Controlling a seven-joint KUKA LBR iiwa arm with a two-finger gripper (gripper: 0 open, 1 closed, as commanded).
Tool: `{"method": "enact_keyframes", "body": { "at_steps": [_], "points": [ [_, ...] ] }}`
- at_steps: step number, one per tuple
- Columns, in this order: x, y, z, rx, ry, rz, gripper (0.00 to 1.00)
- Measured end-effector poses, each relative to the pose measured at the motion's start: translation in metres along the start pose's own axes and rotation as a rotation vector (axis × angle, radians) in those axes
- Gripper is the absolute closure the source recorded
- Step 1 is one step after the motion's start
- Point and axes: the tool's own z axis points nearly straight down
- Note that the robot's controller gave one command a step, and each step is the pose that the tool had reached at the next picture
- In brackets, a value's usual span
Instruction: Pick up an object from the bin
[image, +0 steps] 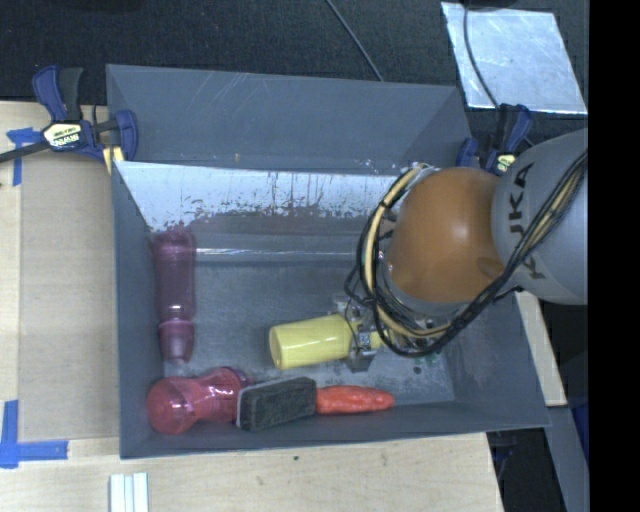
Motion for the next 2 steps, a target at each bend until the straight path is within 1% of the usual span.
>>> {"method": "enact_keyframes", "body": {
  "at_steps": [1, 2],
  "points": [
    [-0.015, 0.009, 0.09, 0.0, -0.004, -0.042, 1.0],
    [-0.024, 0.004, -0.169, 0.001, -0.002, -0.024, 1.0]
  ]
}}
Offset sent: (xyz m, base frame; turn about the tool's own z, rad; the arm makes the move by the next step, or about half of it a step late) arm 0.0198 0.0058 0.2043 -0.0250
